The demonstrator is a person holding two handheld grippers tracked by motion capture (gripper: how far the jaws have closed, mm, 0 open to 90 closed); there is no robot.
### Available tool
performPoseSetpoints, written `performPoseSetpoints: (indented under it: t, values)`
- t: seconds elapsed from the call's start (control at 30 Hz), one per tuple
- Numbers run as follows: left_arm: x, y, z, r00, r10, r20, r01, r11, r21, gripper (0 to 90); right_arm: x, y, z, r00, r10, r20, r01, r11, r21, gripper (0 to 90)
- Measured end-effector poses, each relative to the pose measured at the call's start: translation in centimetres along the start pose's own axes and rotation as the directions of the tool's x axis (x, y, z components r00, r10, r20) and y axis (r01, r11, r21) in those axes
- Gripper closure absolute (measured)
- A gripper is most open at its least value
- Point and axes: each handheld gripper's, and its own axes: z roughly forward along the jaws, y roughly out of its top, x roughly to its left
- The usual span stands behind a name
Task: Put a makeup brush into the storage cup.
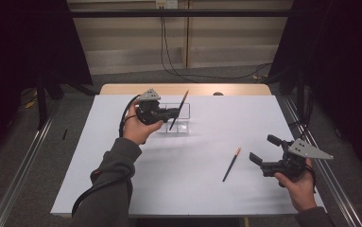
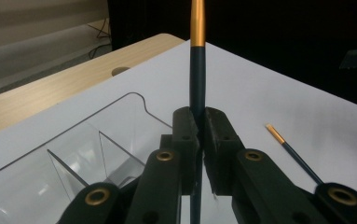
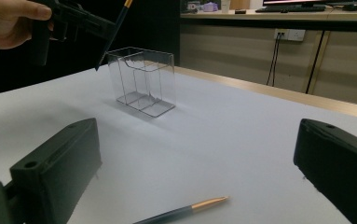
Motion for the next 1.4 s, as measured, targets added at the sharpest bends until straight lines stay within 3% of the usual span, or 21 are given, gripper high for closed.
performPoseSetpoints:
  t: [0.37,0.97,1.07,1.4]
  values:
    - [-0.1,0.1,-0.3,0.9994,0.005,-0.035,-0.006,0.9997,-0.022,83.8,0.0,0.0,0.0,1.0,-0.004,0.006,0.004,1.0,-0.002,0.5]
    - [0.2,0.2,-1.0,0.9983,-0.01,-0.057,0.005,0.9969,-0.078,83.8,0.0,0.0,-0.1,1.0,-0.007,0.007,0.007,1.0,0.005,0.5]
    - [0.2,0.2,-1.2,0.9967,-0.017,-0.08,0.01,0.9967,-0.08,83.8,0.0,0.0,0.0,0.9999,-0.001,0.01,0.001,1.0,0.006,0.5]
    - [0.2,0.2,-1.1,0.9961,-0.036,-0.08,0.025,0.9902,-0.137,83.8,0.0,0.0,0.0,1.0,-0.003,0.007,0.003,1.0,0.008,0.4]
